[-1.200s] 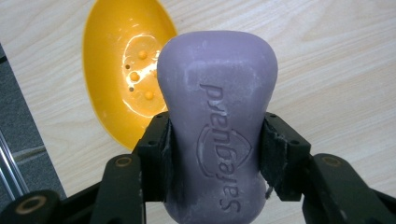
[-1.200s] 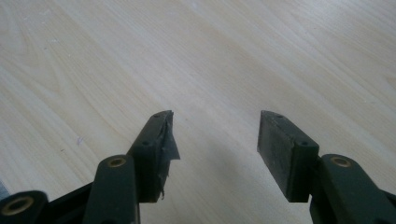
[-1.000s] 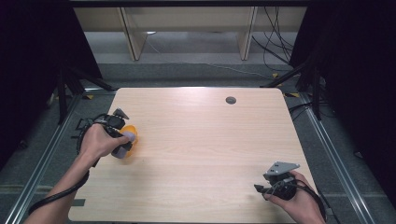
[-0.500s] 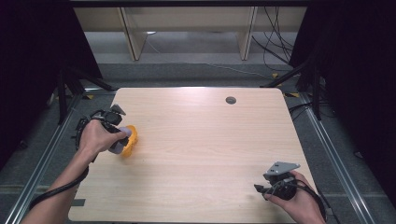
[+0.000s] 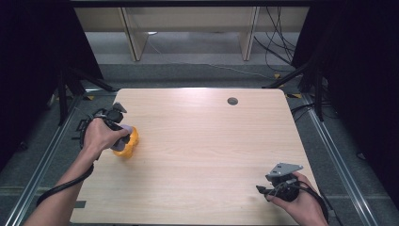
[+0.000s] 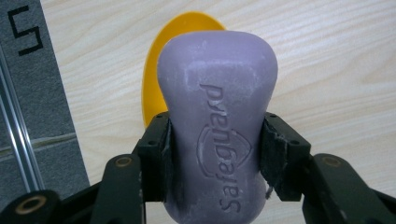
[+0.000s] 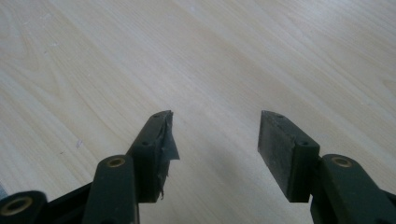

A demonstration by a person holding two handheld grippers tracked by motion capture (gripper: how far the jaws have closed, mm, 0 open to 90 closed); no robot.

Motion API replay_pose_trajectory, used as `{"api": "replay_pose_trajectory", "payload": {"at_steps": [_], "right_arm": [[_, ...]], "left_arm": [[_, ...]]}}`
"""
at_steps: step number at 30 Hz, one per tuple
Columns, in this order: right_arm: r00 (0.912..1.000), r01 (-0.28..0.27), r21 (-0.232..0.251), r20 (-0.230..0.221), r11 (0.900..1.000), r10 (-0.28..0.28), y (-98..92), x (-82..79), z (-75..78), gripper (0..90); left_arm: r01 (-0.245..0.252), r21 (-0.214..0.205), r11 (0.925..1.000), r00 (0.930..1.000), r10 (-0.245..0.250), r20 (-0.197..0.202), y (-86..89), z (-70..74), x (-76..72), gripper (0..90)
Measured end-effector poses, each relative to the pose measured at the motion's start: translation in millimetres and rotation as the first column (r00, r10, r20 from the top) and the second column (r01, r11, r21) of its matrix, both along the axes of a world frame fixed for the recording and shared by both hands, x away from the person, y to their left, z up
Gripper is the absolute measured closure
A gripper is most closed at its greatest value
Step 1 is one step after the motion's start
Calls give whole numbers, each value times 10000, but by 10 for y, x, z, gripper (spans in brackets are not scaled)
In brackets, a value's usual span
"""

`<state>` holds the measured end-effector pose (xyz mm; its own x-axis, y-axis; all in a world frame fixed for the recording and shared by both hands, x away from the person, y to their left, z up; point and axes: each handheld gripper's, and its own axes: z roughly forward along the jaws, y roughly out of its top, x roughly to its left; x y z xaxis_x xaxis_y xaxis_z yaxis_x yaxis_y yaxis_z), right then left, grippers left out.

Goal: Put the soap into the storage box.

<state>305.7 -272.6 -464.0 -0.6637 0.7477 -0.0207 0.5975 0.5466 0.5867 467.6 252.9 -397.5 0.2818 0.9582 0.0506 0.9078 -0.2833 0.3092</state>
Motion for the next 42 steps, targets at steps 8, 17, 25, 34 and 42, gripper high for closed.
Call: {"api": "replay_pose_trajectory", "payload": {"at_steps": [8,17,25,34,42], "right_arm": [[9996,107,224,249,9997,-113,9,0,-24,455],[9998,76,117,164,9999,-78,5,0,-13,453],[9995,137,278,293,9995,-146,10,5,-31,450],[9998,59,113,186,9999,-61,2,3,-18,450],[10000,-5,76,91,10000,4,-5,3,-5,449]], "left_arm": [[-264,123,9996,9994,261,213,3,-43,87,490],[-417,103,9991,9988,414,264,-6,-67,168,490],[-659,80,9978,9976,657,209,21,-121,250,490],[-836,224,9962,9965,834,104,26,-147,280,490],[-888,261,9957,9961,888,21,11,-211,290,490]]}}
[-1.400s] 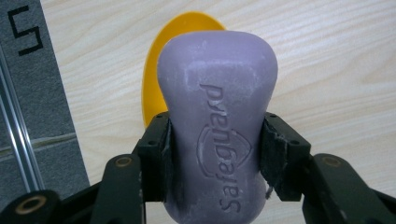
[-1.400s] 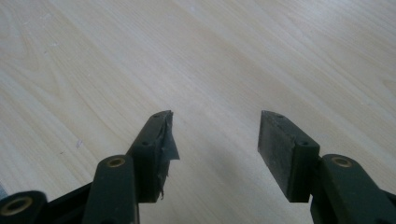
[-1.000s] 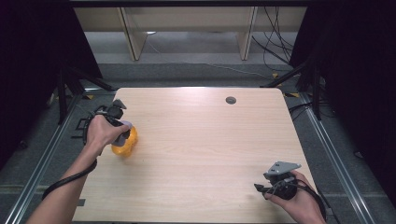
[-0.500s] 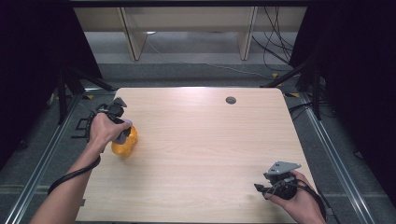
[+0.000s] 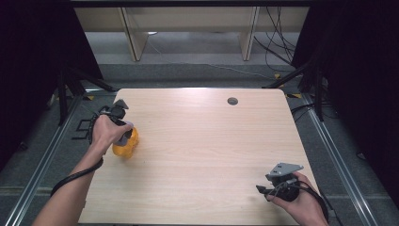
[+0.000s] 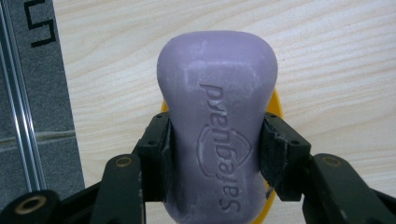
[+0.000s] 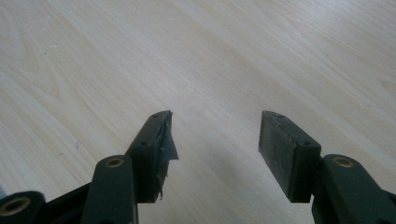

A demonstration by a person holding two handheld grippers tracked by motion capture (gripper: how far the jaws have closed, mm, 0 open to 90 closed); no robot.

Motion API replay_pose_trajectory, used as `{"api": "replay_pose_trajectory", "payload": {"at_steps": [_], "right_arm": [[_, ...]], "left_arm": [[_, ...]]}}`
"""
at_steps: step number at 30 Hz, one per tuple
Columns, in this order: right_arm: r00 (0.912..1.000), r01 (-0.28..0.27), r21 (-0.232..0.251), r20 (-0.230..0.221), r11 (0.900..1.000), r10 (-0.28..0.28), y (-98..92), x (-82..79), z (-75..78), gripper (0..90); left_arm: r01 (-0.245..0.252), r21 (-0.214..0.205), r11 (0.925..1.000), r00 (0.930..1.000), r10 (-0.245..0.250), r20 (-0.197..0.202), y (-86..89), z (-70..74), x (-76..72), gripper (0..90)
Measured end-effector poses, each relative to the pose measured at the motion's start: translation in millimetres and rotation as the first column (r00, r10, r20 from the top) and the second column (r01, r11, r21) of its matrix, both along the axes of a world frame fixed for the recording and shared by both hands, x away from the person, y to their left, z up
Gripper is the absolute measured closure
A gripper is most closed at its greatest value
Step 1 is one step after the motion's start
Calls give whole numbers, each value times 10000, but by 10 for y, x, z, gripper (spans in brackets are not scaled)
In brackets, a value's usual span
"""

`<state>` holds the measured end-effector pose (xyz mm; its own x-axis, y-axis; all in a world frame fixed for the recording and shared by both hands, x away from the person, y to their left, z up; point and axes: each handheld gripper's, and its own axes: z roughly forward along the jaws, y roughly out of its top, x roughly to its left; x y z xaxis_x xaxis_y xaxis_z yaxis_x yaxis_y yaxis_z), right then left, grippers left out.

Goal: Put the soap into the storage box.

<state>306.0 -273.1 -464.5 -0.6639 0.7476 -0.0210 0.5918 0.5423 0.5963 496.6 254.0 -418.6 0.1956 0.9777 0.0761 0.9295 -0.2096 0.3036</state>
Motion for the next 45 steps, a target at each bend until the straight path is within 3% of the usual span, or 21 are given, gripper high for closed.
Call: {"api": "replay_pose_trajectory", "payload": {"at_steps": [1,3,11,13,25,27,36,38,45], "right_arm": [[10000,-16,-39,-18,10000,16,-3,0,7,450],[10000,-17,-29,-2,10000,17,-4,1,9,450],[10000,24,19,67,10000,-24,-6,4,24,450],[10000,19,15,70,10000,-19,-6,5,24,450],[9991,-228,54,347,9997,226,-18,22,10,449],[9995,-100,129,289,9999,97,-5,7,7,448],[9991,-220,60,374,9997,217,-18,22,14,447],[9992,-193,100,346,9998,189,-16,20,14,447],[9993,-158,130,327,9998,154,-6,12,7,446]], "left_arm": [[-12,-6,10000,9999,12,143,1,-34,-3,490],[21,65,10000,10000,-21,-45,3,-31,2,490],[30,70,10000,9999,-30,97,15,-105,-4,490],[90,153,9998,9999,-88,-116,14,-97,2,489],[141,119,9998,9999,-142,80,22,-178,7,490],[228,210,9995,9996,-225,-148,24,-172,12,490],[223,139,9997,9997,-221,-97,31,-219,26,489],[235,172,9996,9994,-231,-275,30,-222,32,489],[193,142,9997,9994,-189,-300,16,-268,40,489]]}}
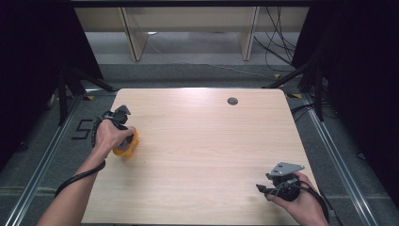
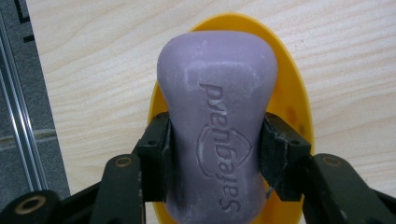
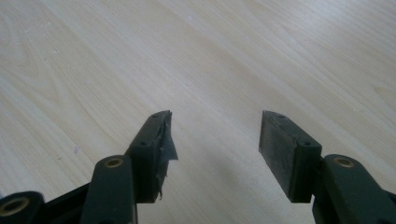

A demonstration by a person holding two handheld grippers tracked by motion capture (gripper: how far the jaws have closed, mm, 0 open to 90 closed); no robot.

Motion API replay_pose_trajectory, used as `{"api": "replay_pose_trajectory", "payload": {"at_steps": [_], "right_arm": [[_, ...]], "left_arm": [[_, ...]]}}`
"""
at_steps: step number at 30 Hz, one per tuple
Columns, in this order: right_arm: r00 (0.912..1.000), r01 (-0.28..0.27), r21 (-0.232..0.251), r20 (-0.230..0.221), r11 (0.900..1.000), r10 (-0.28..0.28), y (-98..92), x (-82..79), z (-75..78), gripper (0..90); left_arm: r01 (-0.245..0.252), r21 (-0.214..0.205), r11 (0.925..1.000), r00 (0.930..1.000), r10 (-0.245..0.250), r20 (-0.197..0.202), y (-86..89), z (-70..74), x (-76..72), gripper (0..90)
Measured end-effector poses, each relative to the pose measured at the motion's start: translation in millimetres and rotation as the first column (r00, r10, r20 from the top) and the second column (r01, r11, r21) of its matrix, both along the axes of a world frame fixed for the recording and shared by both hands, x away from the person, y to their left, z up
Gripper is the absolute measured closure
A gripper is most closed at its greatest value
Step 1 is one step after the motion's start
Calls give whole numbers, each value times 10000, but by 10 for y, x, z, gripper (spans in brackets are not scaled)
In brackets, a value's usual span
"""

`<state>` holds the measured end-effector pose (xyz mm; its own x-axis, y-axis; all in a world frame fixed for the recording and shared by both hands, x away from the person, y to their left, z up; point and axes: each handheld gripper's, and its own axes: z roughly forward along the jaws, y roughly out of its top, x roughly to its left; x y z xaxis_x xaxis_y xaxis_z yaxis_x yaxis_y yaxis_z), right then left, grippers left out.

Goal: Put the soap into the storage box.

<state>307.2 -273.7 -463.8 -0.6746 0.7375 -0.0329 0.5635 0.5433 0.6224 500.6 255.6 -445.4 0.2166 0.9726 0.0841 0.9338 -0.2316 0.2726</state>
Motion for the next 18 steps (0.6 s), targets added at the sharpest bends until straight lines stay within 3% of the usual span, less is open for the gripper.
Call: {"api": "replay_pose_trajectory", "payload": {"at_steps": [12,13,15,18], "right_arm": [[10000,-81,-59,27,9999,81,-11,12,1,443],[10000,-85,-60,28,9999,85,-10,12,2,443],[10000,-87,-60,23,9999,87,-9,12,2,443],[9999,-115,-104,-30,9999,114,-8,10,-1,443]], "left_arm": [[143,-117,9998,9993,-147,-349,-3,-62,6,487],[-211,-291,9994,9992,200,-346,-27,-71,-10,485],[81,-218,9997,9995,-88,-315,-10,-73,2,485],[62,-303,9995,9995,-72,-308,-7,-73,-1,484]]}}
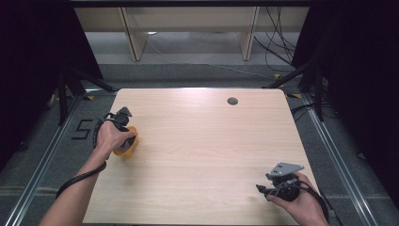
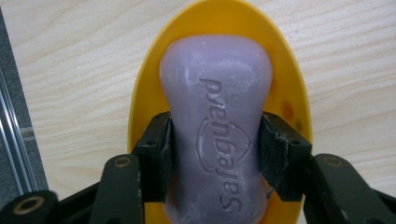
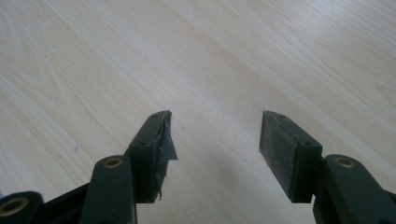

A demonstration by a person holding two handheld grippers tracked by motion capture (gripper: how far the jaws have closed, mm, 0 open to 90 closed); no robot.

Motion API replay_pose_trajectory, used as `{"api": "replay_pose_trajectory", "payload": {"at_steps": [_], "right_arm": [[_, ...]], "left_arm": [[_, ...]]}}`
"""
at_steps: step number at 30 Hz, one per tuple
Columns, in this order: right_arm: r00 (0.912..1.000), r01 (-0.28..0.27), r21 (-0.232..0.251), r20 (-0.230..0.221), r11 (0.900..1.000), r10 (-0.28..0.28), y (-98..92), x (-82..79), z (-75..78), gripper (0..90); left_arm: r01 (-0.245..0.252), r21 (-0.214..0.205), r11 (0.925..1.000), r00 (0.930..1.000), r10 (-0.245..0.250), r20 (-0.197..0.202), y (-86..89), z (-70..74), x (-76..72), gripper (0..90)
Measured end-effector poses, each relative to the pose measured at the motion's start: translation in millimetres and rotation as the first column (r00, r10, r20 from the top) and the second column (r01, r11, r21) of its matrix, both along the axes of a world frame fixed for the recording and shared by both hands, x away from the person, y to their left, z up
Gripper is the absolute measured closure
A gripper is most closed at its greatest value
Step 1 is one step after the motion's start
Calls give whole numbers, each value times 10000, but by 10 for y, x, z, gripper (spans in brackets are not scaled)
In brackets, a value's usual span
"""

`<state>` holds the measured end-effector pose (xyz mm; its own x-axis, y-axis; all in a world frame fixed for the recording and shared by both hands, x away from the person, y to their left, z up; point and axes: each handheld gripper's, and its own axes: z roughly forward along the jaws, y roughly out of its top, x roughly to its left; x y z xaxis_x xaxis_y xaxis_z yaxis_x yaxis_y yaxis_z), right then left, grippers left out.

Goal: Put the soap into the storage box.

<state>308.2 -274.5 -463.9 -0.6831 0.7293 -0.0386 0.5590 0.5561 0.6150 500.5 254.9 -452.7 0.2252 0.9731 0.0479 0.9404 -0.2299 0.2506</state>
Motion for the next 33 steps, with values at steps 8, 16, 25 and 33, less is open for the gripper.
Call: {"api": "replay_pose_trajectory", "payload": {"at_steps": [8,16,25,33], "right_arm": [[9994,261,-51,-214,9996,-262,11,-20,16,442],[9993,285,-33,-220,9996,-286,13,-25,10,440],[9998,175,-70,-31,9998,-175,2,-11,10,439],[9997,222,-78,-130,9997,-223,5,-14,17,437]], "left_arm": [[-32,-346,9994,9996,42,264,34,73,-35,473],[639,-157,9978,9905,-615,1231,16,256,-108,428],[1194,-531,9914,9663,-1038,2354,42,376,-319,444],[1777,-624,9821,9426,-1517,2973,66,479,-559,493]]}}
